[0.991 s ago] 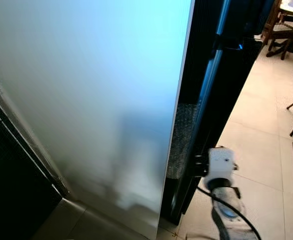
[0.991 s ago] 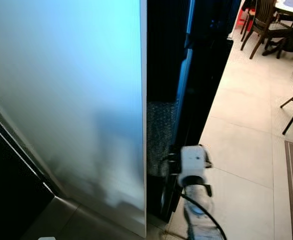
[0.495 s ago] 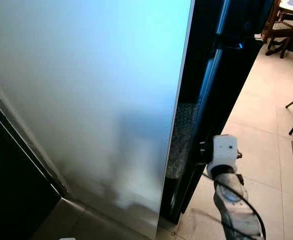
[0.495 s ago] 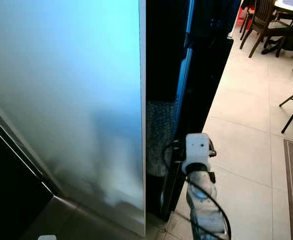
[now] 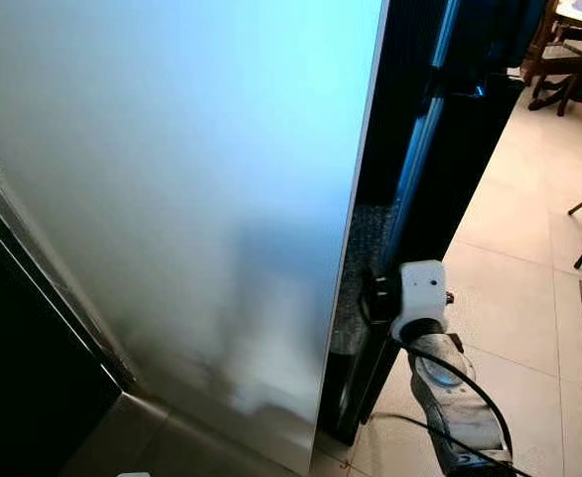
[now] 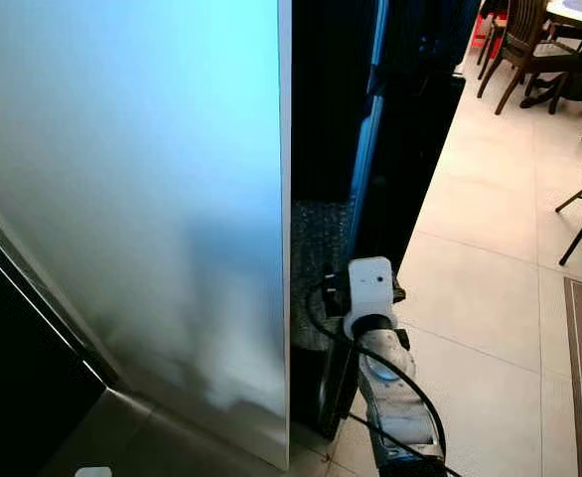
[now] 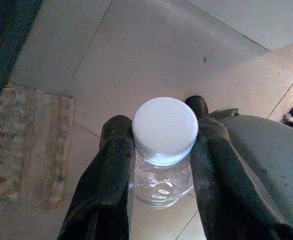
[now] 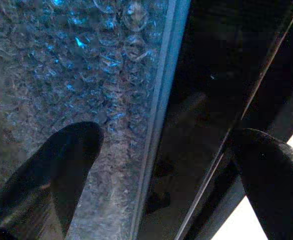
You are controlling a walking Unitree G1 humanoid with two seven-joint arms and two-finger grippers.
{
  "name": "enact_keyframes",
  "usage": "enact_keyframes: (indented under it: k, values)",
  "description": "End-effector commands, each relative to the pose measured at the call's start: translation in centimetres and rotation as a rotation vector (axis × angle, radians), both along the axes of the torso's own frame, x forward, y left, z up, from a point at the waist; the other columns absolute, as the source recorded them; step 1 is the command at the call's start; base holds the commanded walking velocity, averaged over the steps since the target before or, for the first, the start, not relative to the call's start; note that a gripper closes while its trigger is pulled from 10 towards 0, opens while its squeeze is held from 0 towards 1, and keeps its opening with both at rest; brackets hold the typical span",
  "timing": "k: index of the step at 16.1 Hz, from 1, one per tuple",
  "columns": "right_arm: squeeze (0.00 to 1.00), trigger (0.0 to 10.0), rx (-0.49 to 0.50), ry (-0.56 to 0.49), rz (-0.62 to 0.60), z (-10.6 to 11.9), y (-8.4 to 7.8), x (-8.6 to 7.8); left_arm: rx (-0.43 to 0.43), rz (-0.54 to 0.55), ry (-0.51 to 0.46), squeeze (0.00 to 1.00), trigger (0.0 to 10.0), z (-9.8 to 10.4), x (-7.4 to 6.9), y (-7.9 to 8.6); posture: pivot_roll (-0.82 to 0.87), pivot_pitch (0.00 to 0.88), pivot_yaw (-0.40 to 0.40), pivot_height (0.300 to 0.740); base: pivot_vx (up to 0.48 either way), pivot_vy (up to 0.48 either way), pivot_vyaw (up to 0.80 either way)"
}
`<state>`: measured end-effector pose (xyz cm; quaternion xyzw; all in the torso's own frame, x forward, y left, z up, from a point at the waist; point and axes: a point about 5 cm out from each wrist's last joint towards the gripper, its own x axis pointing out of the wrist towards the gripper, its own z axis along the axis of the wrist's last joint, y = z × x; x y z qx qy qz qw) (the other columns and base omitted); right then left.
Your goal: Restocking fridge
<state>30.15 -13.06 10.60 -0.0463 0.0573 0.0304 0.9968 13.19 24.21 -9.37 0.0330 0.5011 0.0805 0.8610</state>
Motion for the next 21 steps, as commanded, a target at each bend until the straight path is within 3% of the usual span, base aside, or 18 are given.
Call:
enact_keyframes:
  k: [1, 5, 11, 16, 21]
  values:
    - [0.0, 10.0, 0.006, -0.001, 0.005, 0.2, 0.3, 0.4, 0.009, -0.01, 0.016, 0.0, 10.0, -0.1, -0.1, -0.1, -0.18, 0.0, -0.004, 0.74, 0.0, 0.0, 0.0]
    - [0.0, 10.0, -0.037, -0.06, -0.108, 1.2, -1.5, 1.0, 0.008, -0.009, 0.016, 0.0, 10.0, -0.1, -0.1, -0.1, -0.18, 0.0, -0.005, 0.74, 0.0, 0.0, 0.0]
    - [0.0, 10.0, -0.05, -0.061, -0.195, 0.9, -3.5, 0.4, 0.008, -0.013, 0.014, 0.0, 10.0, -0.1, -0.1, -0.1, -0.19, 0.0, -0.002, 0.74, 0.0, 0.0, 0.0]
    - [0.0, 10.0, -0.051, -0.025, -0.185, 0.0, -2.9, -0.7, 0.011, -0.015, 0.017, 0.0, 10.0, -0.1, 0.0, -0.1, -0.19, 0.0, -0.003, 0.74, 0.0, 0.0, 0.0]
    - [0.0, 10.0, -0.048, -0.031, -0.201, 0.2, -3.2, -0.4, 0.011, -0.013, 0.017, 0.0, 10.0, -0.1, 0.0, -0.1, -0.18, 0.0, -0.006, 0.74, 0.0, 0.0, 0.0]
